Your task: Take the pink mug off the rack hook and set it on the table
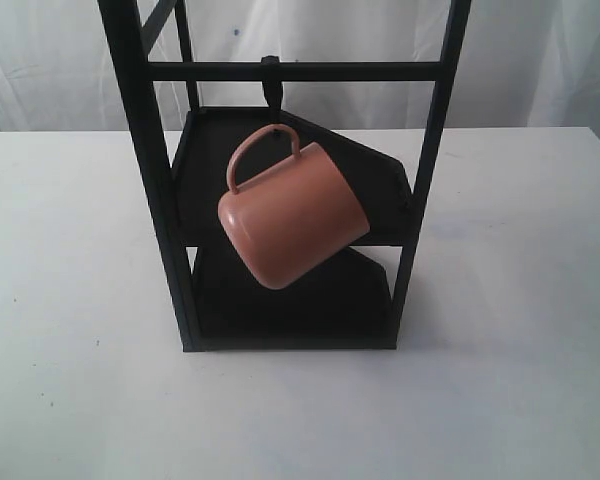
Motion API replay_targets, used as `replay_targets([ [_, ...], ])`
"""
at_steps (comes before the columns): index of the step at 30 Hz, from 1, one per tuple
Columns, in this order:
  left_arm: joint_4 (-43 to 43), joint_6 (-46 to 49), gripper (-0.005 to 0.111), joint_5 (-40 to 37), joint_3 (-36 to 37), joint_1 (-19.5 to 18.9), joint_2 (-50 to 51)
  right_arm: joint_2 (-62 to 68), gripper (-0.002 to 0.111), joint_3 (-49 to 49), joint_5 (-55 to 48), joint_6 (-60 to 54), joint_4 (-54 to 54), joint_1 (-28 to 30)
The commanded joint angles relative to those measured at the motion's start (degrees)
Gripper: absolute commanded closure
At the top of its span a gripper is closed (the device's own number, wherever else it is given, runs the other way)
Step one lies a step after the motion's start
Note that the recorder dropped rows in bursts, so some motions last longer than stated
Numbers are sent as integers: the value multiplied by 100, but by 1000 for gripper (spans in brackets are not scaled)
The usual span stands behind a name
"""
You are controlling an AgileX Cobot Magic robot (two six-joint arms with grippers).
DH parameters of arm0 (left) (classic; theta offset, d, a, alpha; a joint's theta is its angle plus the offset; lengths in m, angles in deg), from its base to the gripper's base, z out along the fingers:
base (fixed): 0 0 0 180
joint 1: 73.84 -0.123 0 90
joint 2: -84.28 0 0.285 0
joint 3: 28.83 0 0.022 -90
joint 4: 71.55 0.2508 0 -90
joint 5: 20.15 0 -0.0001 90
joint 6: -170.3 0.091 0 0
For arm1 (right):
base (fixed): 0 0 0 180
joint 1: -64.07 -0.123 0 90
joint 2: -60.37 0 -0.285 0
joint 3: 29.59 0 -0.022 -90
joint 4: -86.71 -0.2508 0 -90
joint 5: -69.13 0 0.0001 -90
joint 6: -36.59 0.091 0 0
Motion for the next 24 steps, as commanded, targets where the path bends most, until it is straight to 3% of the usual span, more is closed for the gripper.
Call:
replay_targets([
  [1,1,-29,107,-138,25,-6,-25,-9,108,12,483,1687,12,-38],
  [6,1,-29,107,-138,25,-6,-25,-9,108,12,-629,1849,12,-38],
  [11,1,-29,107,-138,25,-6,-25,-9,108,12,-2663,1857,12,-38],
  [13,1,-29,107,-138,25,-6,-25,-9,108,12,-2890,1862,12,-38],
  [20,1,-29,107,-138,25,-6,-25,-9,108,12,-1678,2033,-307,-38],
  [24,1,-29,107,-138,25,-6,-25,-9,108,-59,-101,3352,-562,-38],
])
